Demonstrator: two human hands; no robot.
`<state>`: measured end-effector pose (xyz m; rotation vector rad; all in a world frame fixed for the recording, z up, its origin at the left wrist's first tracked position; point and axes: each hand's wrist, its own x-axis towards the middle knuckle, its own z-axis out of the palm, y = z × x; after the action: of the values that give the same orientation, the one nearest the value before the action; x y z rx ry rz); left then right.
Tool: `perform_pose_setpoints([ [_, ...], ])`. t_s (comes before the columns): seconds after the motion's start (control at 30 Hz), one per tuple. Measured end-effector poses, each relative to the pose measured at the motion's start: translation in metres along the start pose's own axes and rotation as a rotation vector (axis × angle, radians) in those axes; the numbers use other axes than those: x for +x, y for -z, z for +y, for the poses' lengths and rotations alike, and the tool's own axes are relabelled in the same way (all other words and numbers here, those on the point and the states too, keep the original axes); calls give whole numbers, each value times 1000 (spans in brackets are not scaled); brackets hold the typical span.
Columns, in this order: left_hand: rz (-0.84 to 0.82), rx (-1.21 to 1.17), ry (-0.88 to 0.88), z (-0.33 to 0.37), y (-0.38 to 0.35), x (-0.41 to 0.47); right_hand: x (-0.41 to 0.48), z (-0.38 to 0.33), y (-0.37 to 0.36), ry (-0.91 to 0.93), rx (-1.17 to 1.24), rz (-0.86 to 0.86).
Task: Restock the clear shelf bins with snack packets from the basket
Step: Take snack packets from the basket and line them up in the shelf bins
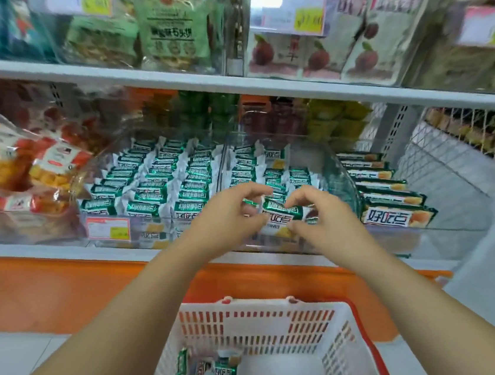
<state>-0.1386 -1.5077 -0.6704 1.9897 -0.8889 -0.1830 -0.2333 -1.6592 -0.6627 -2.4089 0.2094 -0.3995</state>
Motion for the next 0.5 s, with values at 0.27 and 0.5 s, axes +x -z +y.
perform_pose_setpoints([
  [0.27, 352, -23, 132, -47, 17, 63, 104, 51, -17, -108, -16, 350],
  [0.5, 300, -42, 150, -75, 17, 87, 206, 92, -45, -197, -178, 376],
])
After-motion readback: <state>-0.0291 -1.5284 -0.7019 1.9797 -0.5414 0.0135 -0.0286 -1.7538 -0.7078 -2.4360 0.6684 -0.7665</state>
